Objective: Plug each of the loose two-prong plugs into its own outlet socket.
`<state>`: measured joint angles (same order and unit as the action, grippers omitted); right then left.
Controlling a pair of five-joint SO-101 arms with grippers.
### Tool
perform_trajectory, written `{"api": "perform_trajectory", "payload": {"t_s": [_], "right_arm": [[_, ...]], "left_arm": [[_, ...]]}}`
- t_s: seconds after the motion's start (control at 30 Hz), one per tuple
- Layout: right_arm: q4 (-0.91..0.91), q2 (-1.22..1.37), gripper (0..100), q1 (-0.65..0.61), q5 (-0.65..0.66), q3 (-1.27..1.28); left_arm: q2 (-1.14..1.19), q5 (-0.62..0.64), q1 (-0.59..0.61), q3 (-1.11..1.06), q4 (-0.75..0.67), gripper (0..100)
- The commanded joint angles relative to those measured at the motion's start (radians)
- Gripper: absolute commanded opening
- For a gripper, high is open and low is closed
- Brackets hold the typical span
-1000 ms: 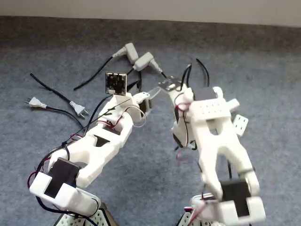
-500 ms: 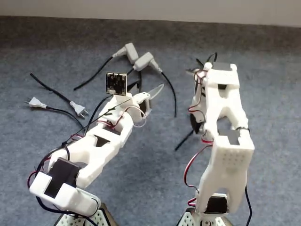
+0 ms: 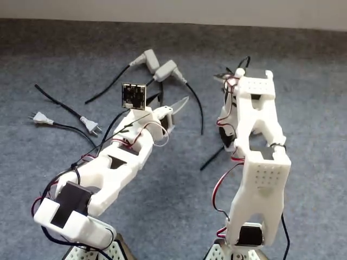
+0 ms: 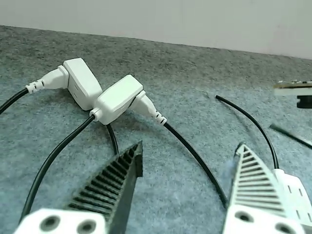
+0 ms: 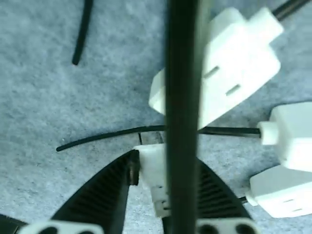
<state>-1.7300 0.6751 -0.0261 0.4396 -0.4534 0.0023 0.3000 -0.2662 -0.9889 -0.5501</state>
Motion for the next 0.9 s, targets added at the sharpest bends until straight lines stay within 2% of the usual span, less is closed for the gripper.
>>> {"api": "perform_trajectory", "payload": {"t_s": [0.0, 0.3, 0.4, 0.6, 0.87], "right_arm": [[-0.031, -0.002, 19.3, 0.022, 0.005, -0.038], [-0.033, -0.010, 19.2, 0.015, 0.005, -0.035], [-0.033, -0.007, 19.0, 0.013, -0.032, -0.031], [-0.033, -0.010, 6.0, 0.012, -0.051, -0.030], [-0.033, -0.012, 5.2, 0.012, -0.051, -0.030]], "left_arm": [[-0.004, 0.006, -0.012, 0.033, -0.017, 29], [-0.004, 0.006, -0.013, 0.033, -0.017, 29], [-0.004, 0.006, -0.013, 0.033, -0.017, 29], [-0.004, 0.006, -0.013, 0.033, -0.017, 29], [-0.004, 0.006, -0.013, 0.033, -0.017, 29]]}}
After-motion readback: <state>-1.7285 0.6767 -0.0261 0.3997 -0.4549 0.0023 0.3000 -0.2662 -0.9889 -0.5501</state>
